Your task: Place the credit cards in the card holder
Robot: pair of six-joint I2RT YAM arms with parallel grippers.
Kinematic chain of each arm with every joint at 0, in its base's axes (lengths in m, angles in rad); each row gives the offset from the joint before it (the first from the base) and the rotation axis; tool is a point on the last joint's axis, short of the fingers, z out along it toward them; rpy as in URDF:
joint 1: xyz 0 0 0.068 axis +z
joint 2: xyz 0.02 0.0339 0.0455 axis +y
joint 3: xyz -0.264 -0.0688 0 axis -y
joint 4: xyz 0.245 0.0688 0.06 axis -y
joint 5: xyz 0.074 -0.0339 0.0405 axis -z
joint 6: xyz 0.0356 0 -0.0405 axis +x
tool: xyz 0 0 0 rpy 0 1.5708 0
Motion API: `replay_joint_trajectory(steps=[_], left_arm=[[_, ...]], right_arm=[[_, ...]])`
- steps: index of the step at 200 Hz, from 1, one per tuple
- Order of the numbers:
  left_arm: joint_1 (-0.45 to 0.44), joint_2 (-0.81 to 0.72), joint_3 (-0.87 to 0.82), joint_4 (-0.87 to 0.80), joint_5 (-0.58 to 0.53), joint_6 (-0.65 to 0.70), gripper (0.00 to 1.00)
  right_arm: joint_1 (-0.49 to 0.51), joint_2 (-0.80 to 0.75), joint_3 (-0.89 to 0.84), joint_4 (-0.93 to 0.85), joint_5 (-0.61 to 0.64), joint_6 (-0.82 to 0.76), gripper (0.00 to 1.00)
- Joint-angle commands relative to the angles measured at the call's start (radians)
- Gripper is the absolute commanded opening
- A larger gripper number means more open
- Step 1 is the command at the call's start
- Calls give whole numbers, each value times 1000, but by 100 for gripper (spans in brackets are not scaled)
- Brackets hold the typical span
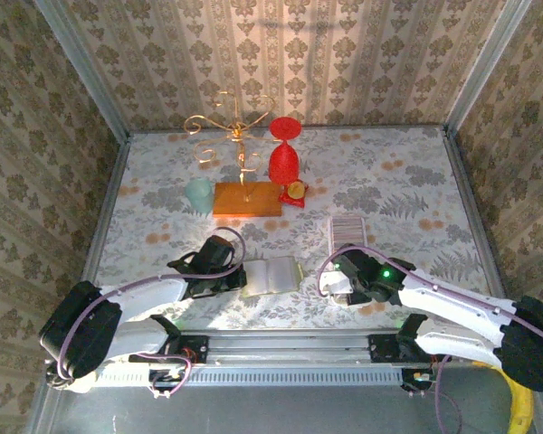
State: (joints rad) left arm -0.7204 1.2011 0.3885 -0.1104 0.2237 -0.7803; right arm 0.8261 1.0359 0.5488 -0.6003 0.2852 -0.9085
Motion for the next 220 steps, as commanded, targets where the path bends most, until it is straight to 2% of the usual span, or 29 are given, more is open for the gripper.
replay_joint_trajectory(steps=[1, 76, 220], left_arm=[[-11, 36, -4, 41, 16, 26, 0], [-16, 31, -7, 41, 14, 17, 0], [-23, 43, 1, 39, 6, 12, 0]], right_arm=[[8, 15, 23, 32, 47, 6, 68], [7, -44, 42, -41, 45, 23, 31], [8, -111, 68, -105, 15, 74, 9]])
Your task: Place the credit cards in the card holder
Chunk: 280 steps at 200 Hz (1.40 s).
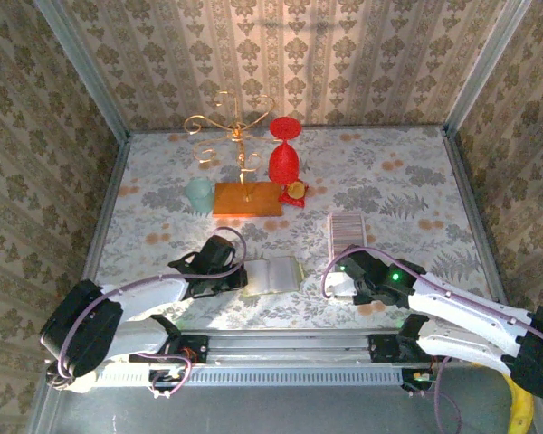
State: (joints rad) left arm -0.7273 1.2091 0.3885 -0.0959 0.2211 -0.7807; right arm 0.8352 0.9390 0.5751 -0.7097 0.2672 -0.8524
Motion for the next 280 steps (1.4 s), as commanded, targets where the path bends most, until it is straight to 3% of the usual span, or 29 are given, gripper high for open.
replay_joint_trajectory(steps=[1, 50, 95, 128, 169, 195, 213, 280], left_arm=[[-16, 35, 1, 24, 9, 12, 0], [-17, 40, 5, 23, 5, 14, 0], [-16, 38, 3, 20, 3, 13, 0], [-16, 34, 6, 10, 0, 13, 0], [-17, 32, 6, 1, -5, 8, 0], [-17, 33, 6, -3, -11, 4, 0], [-18, 33, 10, -10, -18, 1, 0], [-17, 26, 11, -18, -22, -6, 0]], right_arm=[[-2, -14, 42, 4, 32, 19, 9], [1, -51, 100, -96, -86, 87, 0], [0, -93, 183, -193, -219, 222, 0], [-2, -34, 311, -59, -227, 624, 0], [-2, 187, 451, 31, -357, 1216, 0], [-1, 326, 433, 163, -477, 1548, 0], [19, 410, 408, 288, -540, 1660, 0], [45, 580, 347, 444, -445, 1757, 0]])
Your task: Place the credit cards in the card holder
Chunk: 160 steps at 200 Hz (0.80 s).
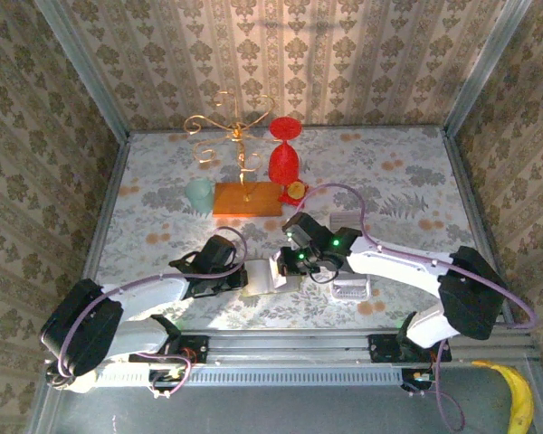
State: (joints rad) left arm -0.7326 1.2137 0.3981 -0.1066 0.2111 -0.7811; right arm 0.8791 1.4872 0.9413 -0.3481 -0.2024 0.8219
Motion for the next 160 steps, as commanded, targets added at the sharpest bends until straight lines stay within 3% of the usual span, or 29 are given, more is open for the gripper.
replay_joint_trajectory(steps=[1, 73, 160], left_arm=[[-12, 21, 1, -7, -13, -6, 0], [-12, 21, -4, -10, -15, -12, 0], [-14, 21, -8, -2, -11, -23, 0]], right_arm=[[2, 33, -20, 85, 26, 84, 0], [11, 101, -78, 227, 38, 133, 0], [25, 152, -88, 257, 42, 137, 0]])
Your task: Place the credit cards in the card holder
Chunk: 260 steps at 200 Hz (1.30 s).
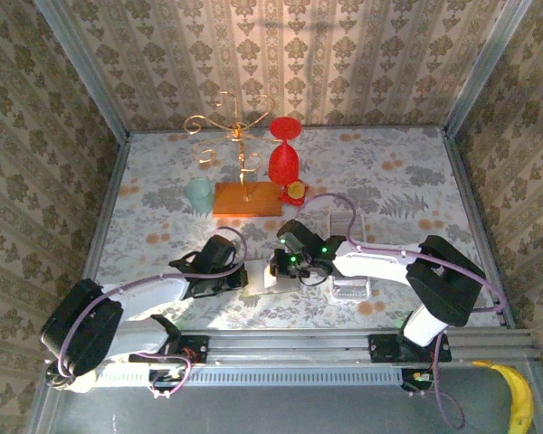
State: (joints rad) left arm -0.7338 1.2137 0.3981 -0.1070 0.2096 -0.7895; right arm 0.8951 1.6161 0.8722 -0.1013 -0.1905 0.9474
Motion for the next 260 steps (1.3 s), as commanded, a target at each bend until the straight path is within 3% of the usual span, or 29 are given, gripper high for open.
replay_joint_trajectory(steps=[1, 65, 180, 222, 260], left_arm=[[-14, 21, -8, -2, -10, -14, 0], [-18, 21, -13, 0, -12, -19, 0], [-19, 21, -19, 1, -15, -22, 0], [-20, 15, -24, 3, -16, -22, 0], [-21, 14, -24, 3, -15, -20, 0]], right_arm=[[9, 25, -19, 11, 31, 11, 0], [10, 21, -51, 26, 50, 25, 0], [27, 25, -114, 215, -23, 115, 0], [30, 25, -116, 174, -40, 117, 0], [30, 27, -82, 78, 9, 69, 16]])
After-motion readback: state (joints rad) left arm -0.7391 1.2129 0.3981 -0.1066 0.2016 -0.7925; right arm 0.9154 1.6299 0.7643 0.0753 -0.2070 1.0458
